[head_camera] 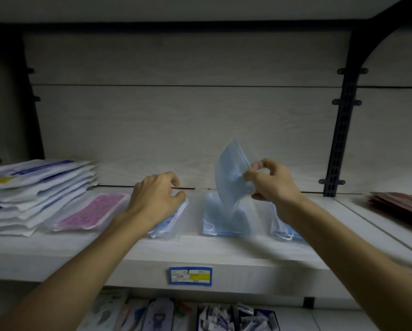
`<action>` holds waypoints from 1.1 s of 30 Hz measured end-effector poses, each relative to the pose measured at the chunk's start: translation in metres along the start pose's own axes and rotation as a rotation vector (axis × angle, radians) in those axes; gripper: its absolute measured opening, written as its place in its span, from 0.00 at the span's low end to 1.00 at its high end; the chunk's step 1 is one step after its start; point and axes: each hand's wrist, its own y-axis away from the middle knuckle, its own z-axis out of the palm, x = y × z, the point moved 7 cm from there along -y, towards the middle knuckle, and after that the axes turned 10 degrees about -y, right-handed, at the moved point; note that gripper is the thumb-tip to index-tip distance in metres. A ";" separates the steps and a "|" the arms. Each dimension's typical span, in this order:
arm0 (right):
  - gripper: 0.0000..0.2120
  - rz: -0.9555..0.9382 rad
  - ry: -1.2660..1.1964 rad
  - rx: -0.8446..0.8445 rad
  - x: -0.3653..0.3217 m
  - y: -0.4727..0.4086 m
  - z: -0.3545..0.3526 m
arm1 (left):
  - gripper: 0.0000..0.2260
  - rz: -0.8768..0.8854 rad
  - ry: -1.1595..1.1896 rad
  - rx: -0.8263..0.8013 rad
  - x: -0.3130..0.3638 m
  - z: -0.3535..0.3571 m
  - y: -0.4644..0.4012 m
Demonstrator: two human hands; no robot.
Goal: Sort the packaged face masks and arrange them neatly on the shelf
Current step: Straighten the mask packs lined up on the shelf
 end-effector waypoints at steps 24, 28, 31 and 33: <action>0.14 0.017 0.866 0.031 0.025 0.019 0.006 | 0.12 0.237 -0.099 -0.016 -0.025 -0.014 0.003; 0.15 0.019 1.062 0.030 0.028 0.023 0.003 | 0.11 0.249 -0.092 -0.032 -0.025 -0.013 0.007; 0.17 -0.010 1.187 0.026 0.027 0.030 0.006 | 0.11 0.259 -0.102 -0.034 -0.023 -0.013 0.010; 0.17 -0.049 1.266 0.027 0.024 0.035 0.009 | 0.11 0.261 -0.101 -0.040 -0.023 -0.014 0.012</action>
